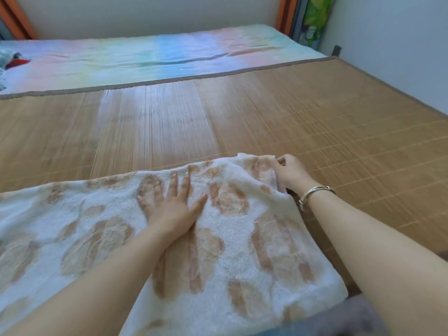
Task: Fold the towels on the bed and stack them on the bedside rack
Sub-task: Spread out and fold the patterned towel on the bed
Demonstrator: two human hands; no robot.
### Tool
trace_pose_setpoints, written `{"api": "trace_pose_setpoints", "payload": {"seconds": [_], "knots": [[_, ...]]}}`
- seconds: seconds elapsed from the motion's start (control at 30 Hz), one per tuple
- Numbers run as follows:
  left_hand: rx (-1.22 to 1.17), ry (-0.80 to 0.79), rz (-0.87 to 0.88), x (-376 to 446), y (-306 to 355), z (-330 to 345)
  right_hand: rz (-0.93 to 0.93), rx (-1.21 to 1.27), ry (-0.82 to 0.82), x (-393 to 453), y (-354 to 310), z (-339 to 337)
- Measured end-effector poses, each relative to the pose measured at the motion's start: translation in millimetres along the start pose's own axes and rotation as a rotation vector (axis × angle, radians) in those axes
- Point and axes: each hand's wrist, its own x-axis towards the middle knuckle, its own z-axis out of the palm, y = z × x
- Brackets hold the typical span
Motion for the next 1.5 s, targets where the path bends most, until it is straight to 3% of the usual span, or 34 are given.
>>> {"api": "trace_pose_setpoints", "payload": {"seconds": [0.13, 0.27, 0.4, 0.5, 0.63, 0.8, 0.97, 1.1, 1.27, 1.33, 1.5], "knots": [[0.039, 0.033, -0.027, -1.8, 3.9, 5.4, 0.032, 0.101, -0.040, -24.3, 9.7, -8.8], [0.023, 0.046, -0.043, -10.3, 13.8, -1.4, -0.035, -0.097, -0.150, -64.1, 15.3, -18.8], [-0.063, 0.059, 0.135, -33.2, 41.5, 4.1, -0.083, -0.180, -0.033, -86.3, 23.9, -15.6], [-0.092, 0.030, 0.213, -40.2, 54.9, 6.7, -0.006, -0.298, -0.143, -84.9, 26.4, -14.6], [-0.079, 0.008, 0.283, -30.1, 65.2, 0.6, 0.105, -0.088, -0.189, -70.3, 19.0, -15.5], [-0.094, -0.025, 0.347, -3.2, 76.8, -1.5, 0.076, 0.189, -0.267, -47.5, 4.2, -15.7], [-0.063, 0.068, 0.296, 4.2, 80.8, 18.2, 0.021, 0.574, -0.096, -14.9, -3.4, 0.0], [-0.026, 0.030, 0.280, 8.1, 83.2, 21.1, -0.051, 0.291, 0.049, -1.2, 14.9, 12.2], [-0.120, -0.054, 0.322, -0.3, 73.6, 6.1, -0.347, -0.160, 0.112, -38.1, 14.7, 13.9], [-0.138, -0.045, 0.315, -16.1, 60.8, 0.2, -0.483, -0.260, 0.054, -62.8, 9.3, 15.3], [-0.145, -0.038, 0.187, -96.8, -16.9, -6.6, -0.769, -0.396, -0.298, -156.8, -16.0, 40.4]]}}
